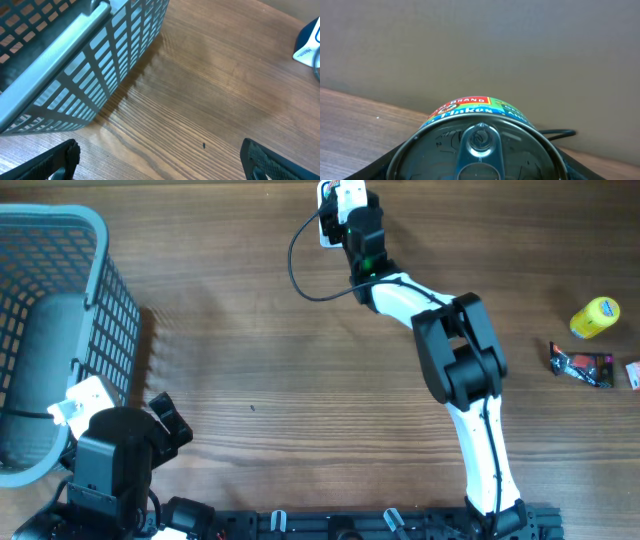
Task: Scan the item barcode
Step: 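Hold the tin can's barcode side in front of the scanner window, then carry the tin can to the right side and release it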
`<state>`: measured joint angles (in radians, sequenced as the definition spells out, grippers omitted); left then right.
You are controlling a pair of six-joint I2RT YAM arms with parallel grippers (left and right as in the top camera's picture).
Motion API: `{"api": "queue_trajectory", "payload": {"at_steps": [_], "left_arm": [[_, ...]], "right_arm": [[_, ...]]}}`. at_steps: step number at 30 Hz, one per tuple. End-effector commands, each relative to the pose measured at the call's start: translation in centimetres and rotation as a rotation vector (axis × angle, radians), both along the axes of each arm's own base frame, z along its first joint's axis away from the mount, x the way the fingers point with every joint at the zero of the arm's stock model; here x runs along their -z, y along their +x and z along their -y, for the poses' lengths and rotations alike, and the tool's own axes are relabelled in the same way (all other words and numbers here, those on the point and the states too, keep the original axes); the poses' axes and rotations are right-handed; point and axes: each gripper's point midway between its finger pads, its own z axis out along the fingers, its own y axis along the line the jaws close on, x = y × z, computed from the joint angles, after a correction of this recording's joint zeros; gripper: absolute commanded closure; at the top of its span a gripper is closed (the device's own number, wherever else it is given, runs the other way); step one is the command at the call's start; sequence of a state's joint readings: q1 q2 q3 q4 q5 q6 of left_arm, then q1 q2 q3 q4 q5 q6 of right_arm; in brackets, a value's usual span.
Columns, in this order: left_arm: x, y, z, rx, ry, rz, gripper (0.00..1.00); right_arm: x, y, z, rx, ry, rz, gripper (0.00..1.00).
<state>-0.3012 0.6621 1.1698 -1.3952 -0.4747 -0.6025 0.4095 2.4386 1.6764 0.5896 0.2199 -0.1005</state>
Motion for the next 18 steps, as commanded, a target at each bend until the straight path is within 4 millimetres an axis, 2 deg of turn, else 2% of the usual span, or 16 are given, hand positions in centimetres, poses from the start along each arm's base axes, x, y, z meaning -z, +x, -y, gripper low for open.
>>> {"api": "queue_trajectory", "payload": {"at_steps": [1, 4, 7, 8, 12, 13, 14, 18], "left_arm": [[0.2, 0.0, -0.2, 0.005, 0.029, -0.012, 0.00], [0.2, 0.0, -0.2, 0.005, 0.029, -0.012, 0.00], [0.2, 0.0, -0.2, 0.005, 0.028, -0.012, 0.00], [0.2, 0.0, -0.2, 0.005, 0.029, -0.012, 0.00], [0.2, 0.0, -0.2, 0.006, 0.028, -0.011, 0.00], [0.2, 0.0, -0.2, 0.008, 0.025, -0.012, 0.00], [0.2, 0.0, -0.1, 0.008, 0.025, -0.012, 0.00], [0.3, 0.0, 0.1, 0.017, 0.015, -0.016, 0.00]], "right_arm": [[-10.9, -0.7, 1.3, 0.063, 0.014, 0.127, 0.47], [-14.1, -1.8, 3.6, 0.148, -0.011, 0.098, 0.46], [-15.0, -3.3, 7.0, 0.271, -0.079, 0.010, 0.48], [-14.6, -4.3, 9.3, 0.326, -0.131, -0.067, 0.50], [-11.3, -7.3, 14.8, 0.409, -0.196, -0.319, 0.50], [-9.3, -8.8, 17.8, 0.469, -0.198, -0.434, 0.50], [-8.2, -9.5, 19.6, 0.505, -0.198, -0.493, 0.51], [-5.0, -11.8, 26.8, 0.626, -0.105, -0.665, 0.50]]}}
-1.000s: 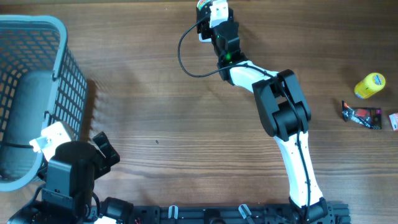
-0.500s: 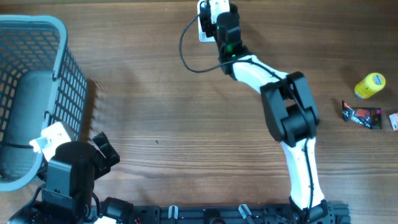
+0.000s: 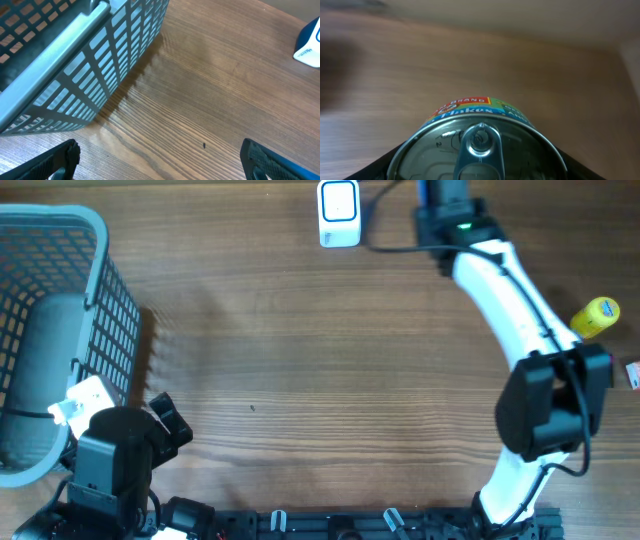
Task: Scan the item barcode
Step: 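Carry the tin can to the right side and release it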
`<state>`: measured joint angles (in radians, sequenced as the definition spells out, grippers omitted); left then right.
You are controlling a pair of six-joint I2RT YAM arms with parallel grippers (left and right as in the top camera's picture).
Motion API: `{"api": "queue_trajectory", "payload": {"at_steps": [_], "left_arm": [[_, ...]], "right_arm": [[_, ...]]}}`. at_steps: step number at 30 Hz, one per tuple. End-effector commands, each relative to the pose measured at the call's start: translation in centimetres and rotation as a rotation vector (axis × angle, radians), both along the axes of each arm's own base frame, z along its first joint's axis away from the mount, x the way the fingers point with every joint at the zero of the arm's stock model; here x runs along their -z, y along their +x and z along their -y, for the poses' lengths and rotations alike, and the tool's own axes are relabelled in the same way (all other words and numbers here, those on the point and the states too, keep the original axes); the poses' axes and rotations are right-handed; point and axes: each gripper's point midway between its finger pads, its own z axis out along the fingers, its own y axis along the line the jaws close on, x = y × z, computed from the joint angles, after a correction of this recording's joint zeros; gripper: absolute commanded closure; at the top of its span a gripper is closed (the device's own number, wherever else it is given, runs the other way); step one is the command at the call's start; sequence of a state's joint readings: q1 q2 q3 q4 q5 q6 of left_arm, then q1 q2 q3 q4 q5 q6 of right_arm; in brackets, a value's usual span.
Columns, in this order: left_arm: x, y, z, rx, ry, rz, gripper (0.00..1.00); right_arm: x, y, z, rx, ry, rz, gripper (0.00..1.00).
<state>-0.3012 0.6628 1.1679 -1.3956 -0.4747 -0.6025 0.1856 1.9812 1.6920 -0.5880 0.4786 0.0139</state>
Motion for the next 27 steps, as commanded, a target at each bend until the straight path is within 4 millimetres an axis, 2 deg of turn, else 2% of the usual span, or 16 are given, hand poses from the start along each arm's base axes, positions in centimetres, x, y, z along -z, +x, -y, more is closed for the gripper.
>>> {"api": "queue_trajectory", "payload": {"at_steps": [1, 4, 5, 7, 10, 14, 16, 19, 21, 23, 27], "left_arm": [[0.3, 0.0, 0.2, 0.023, 0.007, -0.015, 0.00], [0.3, 0.0, 0.3, 0.025, 0.005, -0.014, 0.00], [0.2, 0.1, 0.3, 0.025, 0.004, -0.011, 0.00], [0.2, 0.1, 0.3, 0.025, 0.004, -0.011, 0.00], [0.2, 0.1, 0.3, 0.025, 0.004, -0.011, 0.00], [0.3, 0.1, 0.3, 0.025, 0.004, -0.013, 0.00], [0.5, -0.1, 0.6, 0.040, -0.011, -0.024, 0.00], [0.6, -0.2, 0.6, 0.042, -0.012, -0.032, 0.00], [0.6, -0.2, 0.6, 0.041, -0.012, -0.032, 0.00], [0.6, -0.2, 0.6, 0.041, -0.012, -0.032, 0.00], [0.7, -0.3, 0.6, 0.042, -0.009, -0.040, 0.00]], "right_arm": [[0.9, -1.6, 7.2, 0.201, 0.103, -0.033, 0.50], [2.0, -3.2, 12.8, 0.304, 0.146, -0.067, 0.49], [2.6, -3.7, 14.6, 0.334, 0.171, -0.072, 0.46], [3.8, -4.4, 16.7, 0.360, 0.232, -0.076, 0.45], [7.2, -5.5, 19.4, 0.397, 0.316, -0.094, 0.45], [12.5, -6.0, 19.9, 0.402, 0.364, -0.133, 0.45], [15.5, -7.2, 20.7, 0.447, 0.319, -0.195, 0.43], [18.0, -8.0, 21.1, 0.467, 0.317, -0.245, 0.42], [19.4, -8.7, 20.9, 0.473, 0.320, -0.289, 0.33], [20.1, -9.2, 20.8, 0.476, 0.321, -0.316, 0.00], [18.5, -9.0, 21.2, 0.460, 0.300, -0.296, 0.00]]}}
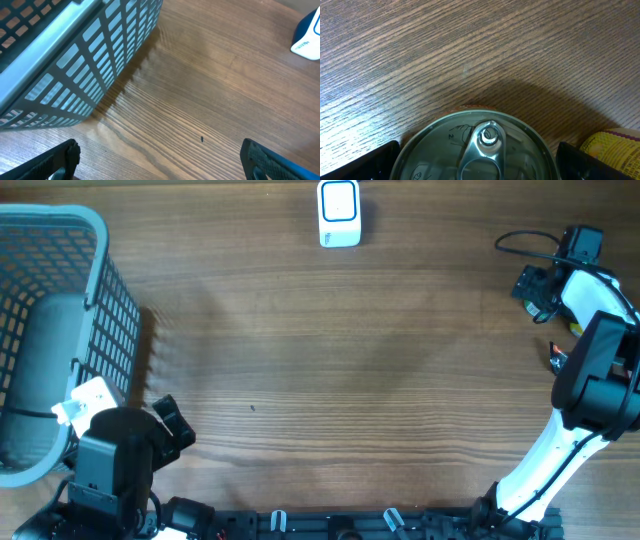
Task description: Scan the item barcode
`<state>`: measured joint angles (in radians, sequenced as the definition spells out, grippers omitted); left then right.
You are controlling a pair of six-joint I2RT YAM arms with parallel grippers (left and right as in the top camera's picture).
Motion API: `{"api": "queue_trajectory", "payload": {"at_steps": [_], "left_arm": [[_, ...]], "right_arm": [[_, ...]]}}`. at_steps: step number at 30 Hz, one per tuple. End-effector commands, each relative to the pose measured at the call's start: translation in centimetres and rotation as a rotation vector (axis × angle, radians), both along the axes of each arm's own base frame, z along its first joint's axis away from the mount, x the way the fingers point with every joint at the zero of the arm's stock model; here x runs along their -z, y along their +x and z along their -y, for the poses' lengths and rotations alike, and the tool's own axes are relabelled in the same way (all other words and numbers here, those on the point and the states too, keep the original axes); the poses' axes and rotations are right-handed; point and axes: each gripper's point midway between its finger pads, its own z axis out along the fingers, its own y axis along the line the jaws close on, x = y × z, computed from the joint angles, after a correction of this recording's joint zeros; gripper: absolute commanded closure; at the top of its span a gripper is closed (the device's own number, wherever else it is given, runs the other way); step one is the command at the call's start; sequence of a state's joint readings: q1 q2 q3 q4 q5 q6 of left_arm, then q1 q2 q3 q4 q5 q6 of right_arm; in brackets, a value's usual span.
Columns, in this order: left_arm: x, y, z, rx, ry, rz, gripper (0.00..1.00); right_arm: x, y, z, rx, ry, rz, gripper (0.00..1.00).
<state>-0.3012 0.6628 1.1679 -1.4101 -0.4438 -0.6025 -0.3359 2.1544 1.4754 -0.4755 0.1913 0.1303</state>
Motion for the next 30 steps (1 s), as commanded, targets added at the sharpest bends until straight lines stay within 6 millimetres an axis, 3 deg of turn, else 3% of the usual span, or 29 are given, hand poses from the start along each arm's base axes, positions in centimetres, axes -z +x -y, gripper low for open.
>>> {"api": "queue_trajectory", "payload": {"at_steps": [1, 5, 9, 12, 15, 18, 20, 22, 25, 28, 30], "left_arm": [[0.3, -0.1, 0.2, 0.023, 0.010, -0.018, 0.00], [0.3, -0.1, 0.2, 0.022, 0.009, -0.018, 0.00], [0.3, 0.0, 0.2, 0.022, 0.009, -0.016, 0.00], [0.0, 0.3, 0.1, 0.015, 0.013, 0.003, 0.00], [-0.6, 0.6, -0.4, -0.008, 0.033, 0.034, 0.00], [-2.5, 1.4, -1.1, -0.050, 0.047, 0.143, 0.00], [-5.3, 2.3, -0.9, -0.001, 0.067, 0.278, 0.00], [-8.1, 2.6, -0.8, 0.051, 0.113, 0.399, 0.00], [-10.4, 2.0, -1.0, 0.080, 0.153, 0.500, 0.00], [-10.8, 0.6, -1.5, 0.078, 0.154, 0.534, 0.00], [-11.4, -0.4, -1.8, 0.073, 0.146, 0.577, 0.00]], "right_arm": [[1.4, -1.4, 0.1, -0.013, -0.005, -0.067, 0.00], [-2.8, 0.5, -0.8, -0.073, 0.023, 0.032, 0.00], [-10.2, 1.7, -1.3, -0.098, 0.003, 0.175, 0.00], [-17.2, 1.7, -2.8, -0.147, -0.011, 0.286, 0.00], [-26.1, -0.7, -5.1, -0.212, -0.071, 0.418, 0.00], [-34.4, -4.2, -7.5, -0.259, -0.143, 0.587, 0.00], [-40.0, -8.6, -11.0, -0.366, -0.183, 0.704, 0.00], [-42.6, -12.5, -13.5, -0.421, -0.177, 0.779, 0.00], [-44.2, -18.1, -15.4, -0.447, -0.187, 0.839, 0.00], [-45.2, -25.4, -17.1, -0.475, -0.215, 0.940, 0.00], [-44.9, -29.2, -18.2, -0.506, -0.227, 0.991, 0.00]]}}
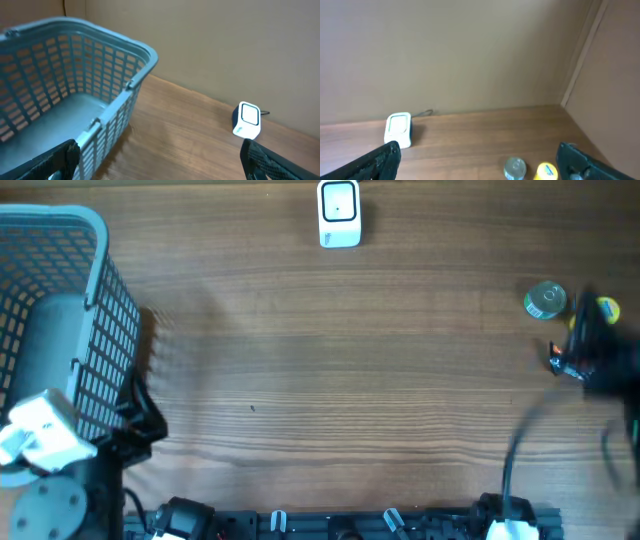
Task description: Scan the item barcode
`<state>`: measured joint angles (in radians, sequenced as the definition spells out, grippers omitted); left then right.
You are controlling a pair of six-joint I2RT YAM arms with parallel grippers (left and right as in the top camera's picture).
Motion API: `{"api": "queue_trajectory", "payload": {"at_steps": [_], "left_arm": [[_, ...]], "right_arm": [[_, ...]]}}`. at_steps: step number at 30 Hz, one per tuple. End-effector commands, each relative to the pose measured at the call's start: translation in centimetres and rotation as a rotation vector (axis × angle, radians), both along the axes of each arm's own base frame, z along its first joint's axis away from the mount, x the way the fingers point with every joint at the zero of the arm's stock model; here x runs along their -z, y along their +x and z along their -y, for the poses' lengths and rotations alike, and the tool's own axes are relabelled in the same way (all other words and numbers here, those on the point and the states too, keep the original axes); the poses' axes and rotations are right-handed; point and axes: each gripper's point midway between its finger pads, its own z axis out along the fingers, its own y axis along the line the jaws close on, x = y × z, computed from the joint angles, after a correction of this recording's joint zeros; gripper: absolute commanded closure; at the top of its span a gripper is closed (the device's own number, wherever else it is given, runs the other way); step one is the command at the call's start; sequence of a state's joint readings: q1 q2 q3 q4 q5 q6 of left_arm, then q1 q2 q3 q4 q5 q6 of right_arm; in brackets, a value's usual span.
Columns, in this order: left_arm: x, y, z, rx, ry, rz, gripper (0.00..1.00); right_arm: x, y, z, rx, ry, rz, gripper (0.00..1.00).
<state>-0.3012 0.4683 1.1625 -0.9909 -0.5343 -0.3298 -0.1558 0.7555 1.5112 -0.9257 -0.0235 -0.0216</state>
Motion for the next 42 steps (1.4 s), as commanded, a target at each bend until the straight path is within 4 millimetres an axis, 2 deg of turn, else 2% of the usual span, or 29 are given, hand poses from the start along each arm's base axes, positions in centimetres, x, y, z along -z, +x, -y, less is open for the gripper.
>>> {"api": "queue_trajectory", "payload": {"at_steps": [1, 5, 8, 12, 14, 16, 17, 18, 21, 23, 25, 26, 29, 31, 33, 34, 36, 39, 42], "left_arm": [[-1.4, -2.1, -0.9, -0.001, 0.037, 0.078, 0.00], [-2.1, -5.4, -1.8, 0.000, 0.003, 0.183, 0.00], [-2.1, -7.1, -1.9, 0.026, -0.017, 0.231, 0.00], [-1.8, -7.5, -2.0, 0.027, -0.022, 0.228, 0.00], [-1.6, -7.4, -1.5, 0.059, -0.034, 0.222, 0.00], [-1.6, -7.4, -1.1, 0.080, -0.037, 0.222, 0.00], [-1.6, -7.4, -1.1, 0.080, -0.037, 0.221, 0.00], [-1.5, -7.4, -1.2, 0.077, -0.035, 0.218, 0.00], [-0.8, -7.4, -1.2, 0.077, -0.028, 0.188, 0.00], [0.1, -7.5, -1.2, 0.078, -0.017, 0.149, 0.00], [1.6, -7.7, -1.3, 0.079, -0.001, 0.087, 0.00], [2.9, -8.0, -1.4, 0.079, 0.015, 0.029, 0.00], [5.1, -8.7, -1.6, 0.080, 0.040, -0.066, 0.00], [6.7, -9.3, -1.8, 0.081, 0.060, -0.144, 0.00], [8.2, -10.0, -2.0, 0.082, 0.078, -0.211, 0.00], [9.0, -10.4, -2.1, 0.082, 0.088, -0.250, 0.00], [10.1, -11.1, -2.3, 0.082, 0.104, -0.307, 0.00], [11.6, -12.2, -2.6, 0.083, 0.125, -0.388, 0.00], [11.9, -12.4, -2.7, 0.083, 0.129, -0.404, 0.00]], "right_arm": [[1.5, -6.4, -2.3, -0.079, -0.032, 0.070, 0.00], [4.5, -13.4, -3.6, -0.092, -0.024, 0.114, 0.00], [6.5, -17.1, -4.1, -0.080, 0.040, 0.143, 0.00], [9.1, -21.6, -3.9, 0.017, 0.147, 0.224, 0.00], [10.9, -23.2, -4.1, 0.074, 0.129, 0.140, 0.00], [11.8, -24.9, -6.1, 0.062, 0.091, 0.122, 0.00], [11.1, -25.0, -8.1, -0.029, 0.067, 0.150, 0.00], [10.4, -25.1, -9.2, -0.072, 0.033, 0.175, 0.00], [8.8, -24.4, -9.1, -0.049, 0.035, 0.236, 0.00], [8.4, -23.5, -8.8, -0.049, 0.088, 0.248, 0.00], [9.0, -22.5, -8.4, -0.051, 0.146, 0.225, 0.00], [9.6, -21.9, -8.2, -0.051, 0.232, 0.203, 0.00], [10.6, -20.9, -7.8, -0.039, 0.437, 0.173, 0.00], [11.6, -20.4, -7.4, -0.026, 0.479, 0.137, 0.00], [13.5, -20.4, -6.9, 0.016, 0.496, 0.065, 0.00], [13.6, -20.3, -6.9, 0.021, 0.523, 0.063, 0.00], [12.6, -20.0, -6.2, 0.051, 0.551, 0.117, 0.00], [10.1, -19.0, -5.8, 0.008, 0.269, 0.190, 0.00], [8.8, -17.6, -5.7, -0.015, 0.124, 0.226, 0.00]]}}
